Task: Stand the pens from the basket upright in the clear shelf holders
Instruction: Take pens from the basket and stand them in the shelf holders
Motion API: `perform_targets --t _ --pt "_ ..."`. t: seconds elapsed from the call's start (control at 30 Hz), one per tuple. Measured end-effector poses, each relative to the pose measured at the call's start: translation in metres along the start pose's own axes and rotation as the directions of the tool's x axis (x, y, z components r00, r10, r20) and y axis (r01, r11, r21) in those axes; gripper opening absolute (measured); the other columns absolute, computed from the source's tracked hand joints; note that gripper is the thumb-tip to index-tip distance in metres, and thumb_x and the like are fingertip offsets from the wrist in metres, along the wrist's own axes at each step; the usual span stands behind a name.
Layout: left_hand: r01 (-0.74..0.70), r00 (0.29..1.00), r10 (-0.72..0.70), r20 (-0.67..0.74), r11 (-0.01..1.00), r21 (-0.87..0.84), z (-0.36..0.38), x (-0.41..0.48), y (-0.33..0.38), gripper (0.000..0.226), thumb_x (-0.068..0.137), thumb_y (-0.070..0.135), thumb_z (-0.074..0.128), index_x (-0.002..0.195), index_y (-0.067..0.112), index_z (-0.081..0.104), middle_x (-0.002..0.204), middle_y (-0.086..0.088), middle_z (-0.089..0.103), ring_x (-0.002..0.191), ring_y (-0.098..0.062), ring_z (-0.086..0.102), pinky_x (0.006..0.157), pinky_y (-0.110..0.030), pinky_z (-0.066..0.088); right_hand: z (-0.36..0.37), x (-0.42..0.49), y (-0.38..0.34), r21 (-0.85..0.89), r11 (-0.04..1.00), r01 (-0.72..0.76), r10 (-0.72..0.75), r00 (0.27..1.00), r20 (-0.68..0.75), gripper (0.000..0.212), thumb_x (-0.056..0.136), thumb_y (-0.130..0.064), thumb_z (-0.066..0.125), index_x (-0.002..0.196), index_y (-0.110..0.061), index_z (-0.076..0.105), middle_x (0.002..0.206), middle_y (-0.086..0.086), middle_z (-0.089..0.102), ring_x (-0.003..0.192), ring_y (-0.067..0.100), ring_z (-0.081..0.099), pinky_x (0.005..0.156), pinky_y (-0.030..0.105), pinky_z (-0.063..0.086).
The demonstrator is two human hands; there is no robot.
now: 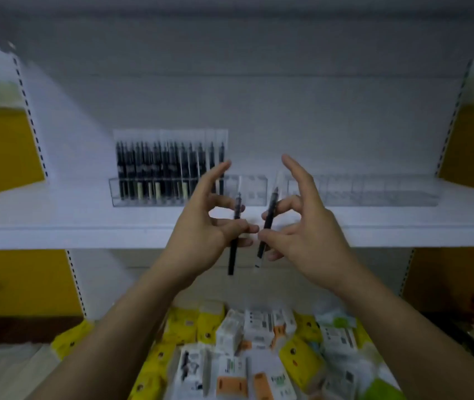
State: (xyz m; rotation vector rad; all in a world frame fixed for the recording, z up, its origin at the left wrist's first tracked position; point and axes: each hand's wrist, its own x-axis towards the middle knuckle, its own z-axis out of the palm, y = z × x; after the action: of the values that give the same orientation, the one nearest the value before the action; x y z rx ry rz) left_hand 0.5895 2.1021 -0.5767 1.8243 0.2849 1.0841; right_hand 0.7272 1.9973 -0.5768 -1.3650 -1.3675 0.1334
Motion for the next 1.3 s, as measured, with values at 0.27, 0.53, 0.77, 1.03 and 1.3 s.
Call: perform_targets --t 0.27,0.53,0.77,1.03,1.3 --pt "-0.145 0.989 0.134 0.055 0.95 0.277 -0.017 0.059 0.032 0.049 0.084 0.014 0.069 0.119 0.041 0.05 0.092 -0.007 0.063 0.082 -0.015 0.072 0.082 -0.044 0.058 -0.011 0.057 -0.007 -0.032 0.995 0.098 -0.099 0.994 -0.054 0.073 0.086 -0.009 0.071 0.131 -0.051 0.032 0.1 0.001 0.061 0.063 0.014 0.071 0.06 0.028 0.06" --pt "-0.272 0.953 0.301 0.011 0.843 0.464 -0.017 0.12 0.051 0.039 0.084 0.02 0.07 0.114 0.036 0.052 0.101 0.007 0.061 0.077 -0.003 0.067 0.065 -0.021 0.056 -0.024 0.118 -0.003 -0.011 0.974 0.226 -0.224 0.956 -0.189 0.043 0.09 -0.013 0.066 0.123 -0.035 0.05 0.084 0.0 0.065 0.068 0.013 0.069 0.056 0.027 0.059" --pt "-0.328 0.9 0.435 -0.006 0.687 0.649 -0.025 0.167 0.051 0.026 0.085 0.017 0.07 0.101 0.028 0.054 0.087 0.009 0.064 0.079 0.0 0.064 0.071 -0.017 0.054 -0.027 0.179 0.005 -0.152 0.941 0.302 -0.326 0.93 -0.17 0.03 0.093 -0.02 0.062 0.119 -0.031 0.049 0.074 0.004 0.069 0.068 0.016 0.068 0.066 0.038 0.06" --pt "-0.245 0.937 0.348 0.025 0.606 0.757 -0.032 0.202 0.028 0.023 0.084 0.026 0.072 0.097 0.033 0.054 0.082 0.013 0.063 0.074 0.004 0.061 0.056 -0.005 0.042 -0.012 0.219 0.034 -0.115 0.954 0.277 -0.291 0.947 -0.134 0.029 0.091 -0.017 0.064 0.116 -0.027 0.051 0.081 -0.002 0.065 0.057 0.013 0.067 0.053 0.034 0.059" --pt "-0.18 0.965 0.262 0.018 0.609 0.773 -0.042 0.209 0.018 0.026 0.083 0.027 0.072 0.086 0.041 0.05 0.08 0.013 0.065 0.069 0.009 0.061 0.052 -0.004 0.041 -0.002 0.225 0.049 0.005 0.97 0.243 -0.24 0.962 -0.131 0.03 0.09 -0.014 0.066 0.114 -0.027 0.054 0.081 0.003 0.066 0.056 0.014 0.066 0.047 0.025 0.055"
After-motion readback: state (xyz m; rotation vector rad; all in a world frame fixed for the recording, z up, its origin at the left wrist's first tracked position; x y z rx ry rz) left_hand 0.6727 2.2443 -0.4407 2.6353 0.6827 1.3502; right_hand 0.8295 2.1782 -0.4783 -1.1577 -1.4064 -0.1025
